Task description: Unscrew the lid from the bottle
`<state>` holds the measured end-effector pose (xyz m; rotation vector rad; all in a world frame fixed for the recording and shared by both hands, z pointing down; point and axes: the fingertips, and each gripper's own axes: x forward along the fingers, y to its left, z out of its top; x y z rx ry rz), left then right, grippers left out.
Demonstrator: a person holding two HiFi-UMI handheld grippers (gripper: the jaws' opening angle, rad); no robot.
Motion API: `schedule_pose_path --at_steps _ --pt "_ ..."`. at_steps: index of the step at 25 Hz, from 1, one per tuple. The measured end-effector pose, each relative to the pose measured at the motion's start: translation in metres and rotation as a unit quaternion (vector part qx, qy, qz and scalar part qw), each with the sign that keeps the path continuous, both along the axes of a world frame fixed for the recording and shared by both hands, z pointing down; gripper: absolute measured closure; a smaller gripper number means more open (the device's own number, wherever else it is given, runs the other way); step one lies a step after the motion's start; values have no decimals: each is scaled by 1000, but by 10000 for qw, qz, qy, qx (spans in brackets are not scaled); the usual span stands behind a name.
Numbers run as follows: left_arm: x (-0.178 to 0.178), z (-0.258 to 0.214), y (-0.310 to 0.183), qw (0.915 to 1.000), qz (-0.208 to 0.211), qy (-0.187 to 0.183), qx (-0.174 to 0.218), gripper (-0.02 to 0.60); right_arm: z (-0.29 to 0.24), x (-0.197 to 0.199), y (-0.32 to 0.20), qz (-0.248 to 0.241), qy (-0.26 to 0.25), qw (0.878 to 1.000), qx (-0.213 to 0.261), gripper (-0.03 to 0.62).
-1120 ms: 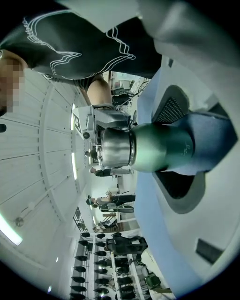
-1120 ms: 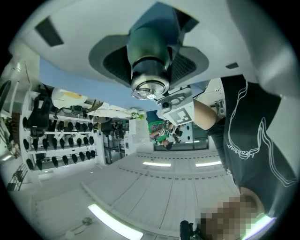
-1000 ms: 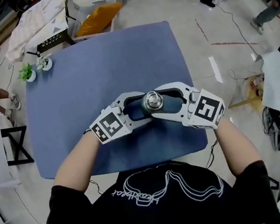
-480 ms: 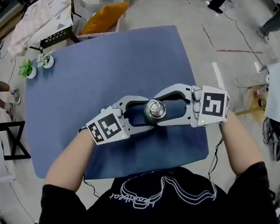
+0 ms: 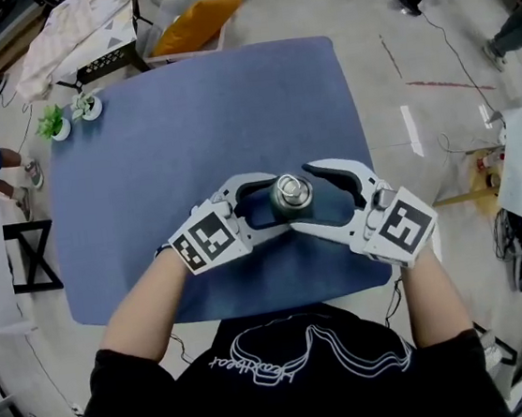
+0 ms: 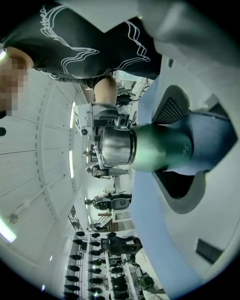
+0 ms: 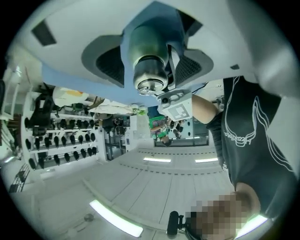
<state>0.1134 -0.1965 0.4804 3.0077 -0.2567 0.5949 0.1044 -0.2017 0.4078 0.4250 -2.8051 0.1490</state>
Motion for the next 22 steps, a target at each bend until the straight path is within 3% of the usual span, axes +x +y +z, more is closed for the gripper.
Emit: schedule_pose_path --at_steps 4,12,16,22 --pt "-2 1 -2 9987 -507 21 -27 264 2 1 -5 823 -224 9963 -87 269" --pt "-2 2 -2 9890 -1469 -119 -79 264 0 -2 -4 1493 40 9887 -86 283" --pt "-3 2 -1 9846 -1738 -127 -118 264 7 -4 -7 1796 257 9832 -185 309" --pt "0 2 -2 9819 -1887 -147 -108 264 8 -3 -6 1885 176 9817 -212 342"
